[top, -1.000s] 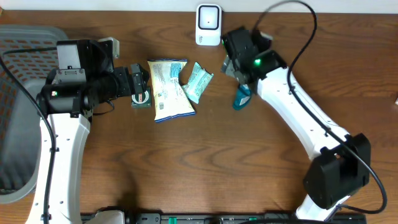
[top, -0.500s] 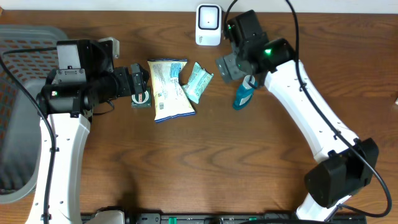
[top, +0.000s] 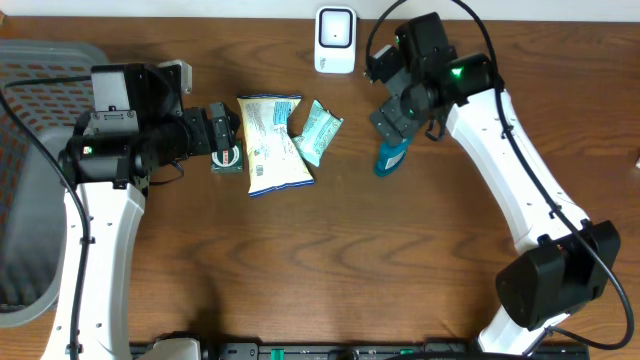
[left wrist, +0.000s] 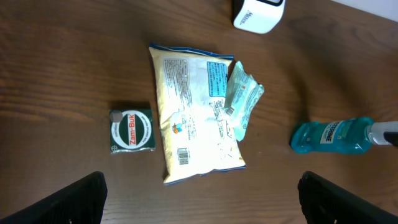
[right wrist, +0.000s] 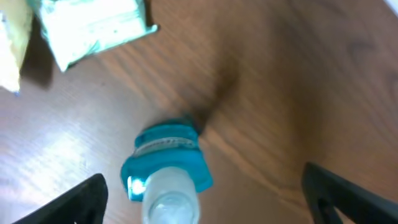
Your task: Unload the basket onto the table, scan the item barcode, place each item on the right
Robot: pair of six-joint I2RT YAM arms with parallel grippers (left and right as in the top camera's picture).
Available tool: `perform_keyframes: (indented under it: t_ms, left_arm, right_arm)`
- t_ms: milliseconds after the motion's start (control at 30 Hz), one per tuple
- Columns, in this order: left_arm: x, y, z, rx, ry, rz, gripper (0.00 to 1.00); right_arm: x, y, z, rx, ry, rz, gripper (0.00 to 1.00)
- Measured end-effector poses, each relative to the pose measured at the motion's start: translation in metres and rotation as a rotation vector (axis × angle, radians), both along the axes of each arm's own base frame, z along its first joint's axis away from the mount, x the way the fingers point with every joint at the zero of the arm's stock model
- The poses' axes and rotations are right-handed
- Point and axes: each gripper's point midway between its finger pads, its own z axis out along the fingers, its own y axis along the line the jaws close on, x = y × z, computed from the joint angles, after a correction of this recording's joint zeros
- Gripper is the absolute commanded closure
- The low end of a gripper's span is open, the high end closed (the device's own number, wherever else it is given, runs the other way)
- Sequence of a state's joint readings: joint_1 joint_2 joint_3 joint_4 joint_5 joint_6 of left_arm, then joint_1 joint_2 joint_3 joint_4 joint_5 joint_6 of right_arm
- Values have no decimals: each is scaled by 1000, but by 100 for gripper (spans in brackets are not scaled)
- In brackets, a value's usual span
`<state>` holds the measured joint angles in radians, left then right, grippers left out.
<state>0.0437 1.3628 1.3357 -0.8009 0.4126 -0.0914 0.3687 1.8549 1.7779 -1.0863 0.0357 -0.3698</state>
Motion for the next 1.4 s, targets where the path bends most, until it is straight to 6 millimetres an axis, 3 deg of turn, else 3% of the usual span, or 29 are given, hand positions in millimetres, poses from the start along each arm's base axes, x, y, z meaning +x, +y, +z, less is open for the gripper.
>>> perform_keyframes:
  t_ms: [200,433,833,1000,1233,1400]
  left_arm:
    - [0,0,0,0,0,0,2]
    - [0,0,0,0,0,0,2]
    - [0,0,0,0,0,0,2]
    - [0,0,0,0,0,0,2]
    - [0,0,0,0,0,0,2]
    - [0,0,0,0,0,0,2]
  right_arm:
    - [-14,3,-5,33,70,-71,1]
    - [-21,4,-8,77,110,-177,29]
    - [-19,1,-31,91,125,-227,29]
    - [-23,-2,-41,82,145,-239,48]
    - [-23,-2,-42,91,148,-264,55]
    - [-23,-2,-42,95,148,-273,52]
